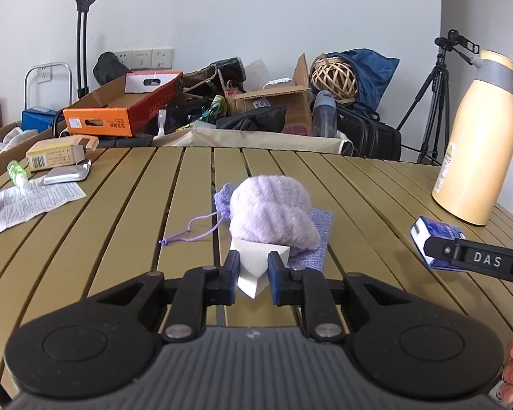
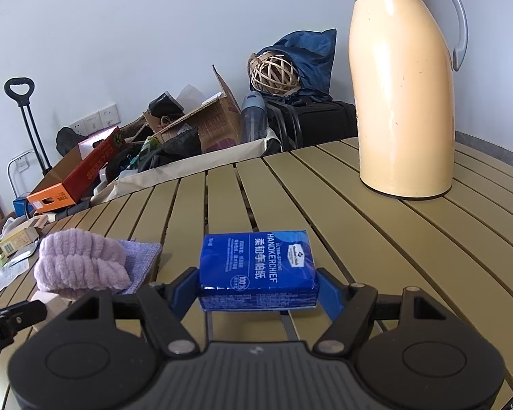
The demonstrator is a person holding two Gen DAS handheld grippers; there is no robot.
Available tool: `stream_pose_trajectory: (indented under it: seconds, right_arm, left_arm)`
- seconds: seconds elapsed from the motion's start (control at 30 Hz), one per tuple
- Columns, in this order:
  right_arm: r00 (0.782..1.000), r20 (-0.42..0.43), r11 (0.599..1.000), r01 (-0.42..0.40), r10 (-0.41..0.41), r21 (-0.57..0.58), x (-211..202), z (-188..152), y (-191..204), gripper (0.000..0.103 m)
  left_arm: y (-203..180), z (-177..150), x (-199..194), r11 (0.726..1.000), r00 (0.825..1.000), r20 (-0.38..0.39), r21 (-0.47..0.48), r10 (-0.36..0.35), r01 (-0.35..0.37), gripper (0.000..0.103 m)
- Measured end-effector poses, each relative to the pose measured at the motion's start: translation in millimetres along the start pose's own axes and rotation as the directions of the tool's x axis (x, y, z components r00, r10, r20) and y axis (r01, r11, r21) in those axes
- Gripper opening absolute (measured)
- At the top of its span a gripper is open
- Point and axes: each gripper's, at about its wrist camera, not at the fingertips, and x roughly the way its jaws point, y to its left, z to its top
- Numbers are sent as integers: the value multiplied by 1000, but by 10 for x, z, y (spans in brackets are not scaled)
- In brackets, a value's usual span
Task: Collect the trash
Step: 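Carry the tissue pack and foam wedge down over the black bin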
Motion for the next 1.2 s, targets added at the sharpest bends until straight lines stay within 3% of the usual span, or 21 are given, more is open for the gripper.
stream_pose_trajectory:
  seconds: [0.77,1.2]
  right_arm:
    - [997,37,994,-63,67,-92,-403,-41,149,72]
    - [992,56,984,-105,113,-141,-960,-315,297,72]
  left_arm:
    - [167,11,-499,998,996,69,-12,-53,54,18]
    - [185,-143,-953,995,991,103,-21,-91,93,18]
